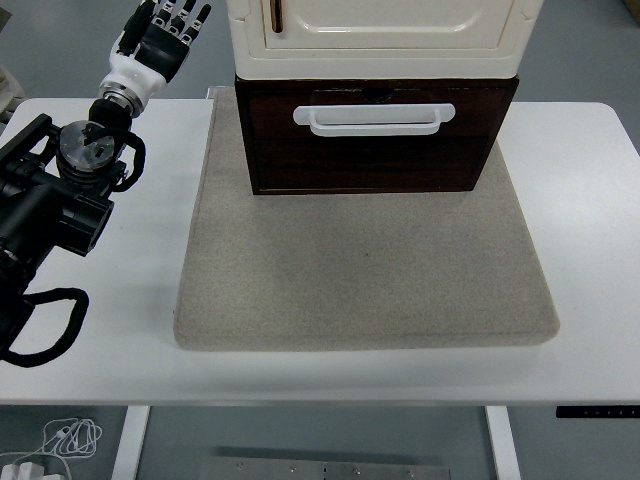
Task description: Open the drawer under the combination cabinet
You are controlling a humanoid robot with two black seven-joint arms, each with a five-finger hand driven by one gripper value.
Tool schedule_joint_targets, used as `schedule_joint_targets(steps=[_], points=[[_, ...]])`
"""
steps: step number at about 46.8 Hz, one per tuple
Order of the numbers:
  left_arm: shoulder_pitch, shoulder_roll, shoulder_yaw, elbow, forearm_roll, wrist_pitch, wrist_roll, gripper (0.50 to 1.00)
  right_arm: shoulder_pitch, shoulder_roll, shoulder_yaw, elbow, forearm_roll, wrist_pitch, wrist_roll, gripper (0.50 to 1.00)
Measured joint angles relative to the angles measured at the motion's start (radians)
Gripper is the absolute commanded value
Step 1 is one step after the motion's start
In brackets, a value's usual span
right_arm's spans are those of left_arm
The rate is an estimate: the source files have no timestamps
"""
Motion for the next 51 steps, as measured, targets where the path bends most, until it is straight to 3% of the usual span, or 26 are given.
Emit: schedule_joint_targets(steps=[41, 51], points=[[-0.001, 0.02, 0.002, 0.016, 0.004, -0.034, 0.0, 1.0, 0.0, 0.0, 0.0, 0.0, 0.0, 0.0, 0.0, 0.928], [-0.03, 0.112, 0.057, 0.014, 0.015, -0.104, 0.0, 1.0, 0.0, 0.0, 0.0, 0.0, 0.0, 0.0, 0.0, 0.928]])
